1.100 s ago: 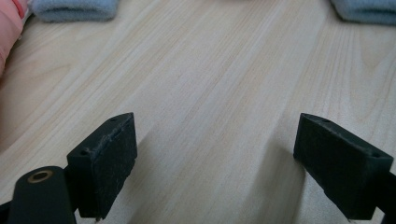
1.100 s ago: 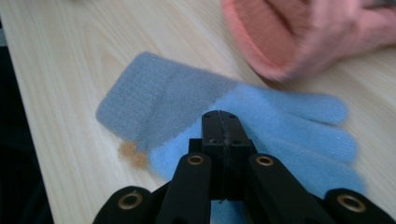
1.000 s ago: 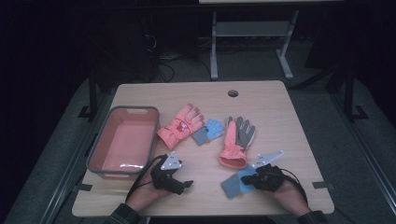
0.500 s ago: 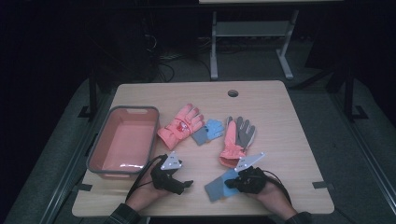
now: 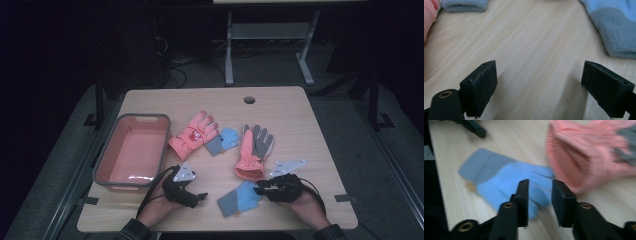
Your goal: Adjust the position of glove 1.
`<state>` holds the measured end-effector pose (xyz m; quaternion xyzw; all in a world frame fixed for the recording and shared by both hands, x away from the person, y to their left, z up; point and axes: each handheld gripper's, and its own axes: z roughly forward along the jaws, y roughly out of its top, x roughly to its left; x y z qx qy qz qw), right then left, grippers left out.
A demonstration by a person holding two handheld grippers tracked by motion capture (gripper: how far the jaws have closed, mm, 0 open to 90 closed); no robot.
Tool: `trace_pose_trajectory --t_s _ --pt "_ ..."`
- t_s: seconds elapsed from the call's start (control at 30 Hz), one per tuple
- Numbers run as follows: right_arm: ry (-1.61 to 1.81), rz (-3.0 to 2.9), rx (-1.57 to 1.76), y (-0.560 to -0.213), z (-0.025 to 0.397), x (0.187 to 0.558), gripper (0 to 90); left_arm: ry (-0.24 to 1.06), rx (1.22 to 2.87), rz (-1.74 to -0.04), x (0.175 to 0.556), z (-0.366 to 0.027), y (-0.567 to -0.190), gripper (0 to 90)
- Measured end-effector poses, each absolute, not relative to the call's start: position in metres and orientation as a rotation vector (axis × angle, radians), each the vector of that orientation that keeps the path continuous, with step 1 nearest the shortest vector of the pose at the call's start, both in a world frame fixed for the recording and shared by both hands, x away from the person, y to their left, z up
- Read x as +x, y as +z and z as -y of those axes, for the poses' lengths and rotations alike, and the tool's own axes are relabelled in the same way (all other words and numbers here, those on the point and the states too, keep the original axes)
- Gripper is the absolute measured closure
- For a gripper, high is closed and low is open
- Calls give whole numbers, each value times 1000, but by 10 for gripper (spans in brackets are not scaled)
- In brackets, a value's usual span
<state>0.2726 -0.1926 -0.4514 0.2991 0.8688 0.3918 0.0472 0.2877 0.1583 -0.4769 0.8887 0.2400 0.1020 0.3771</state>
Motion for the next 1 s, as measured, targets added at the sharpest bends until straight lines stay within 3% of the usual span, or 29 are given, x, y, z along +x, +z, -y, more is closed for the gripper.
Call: trace_pose_trajectory --t_s 0.4,0.6,1.0 --pt "1103 -2453 1067 -469 261 289 275 261 2272 -613 288 -158 -477 125" --pt "1090 -2424 1123 -479 268 295 187 259 2268 -619 288 -158 -477 126" --pt "1055 -2407 1096 -482 265 295 137 219 2304 -660 297 -143 -463 135"
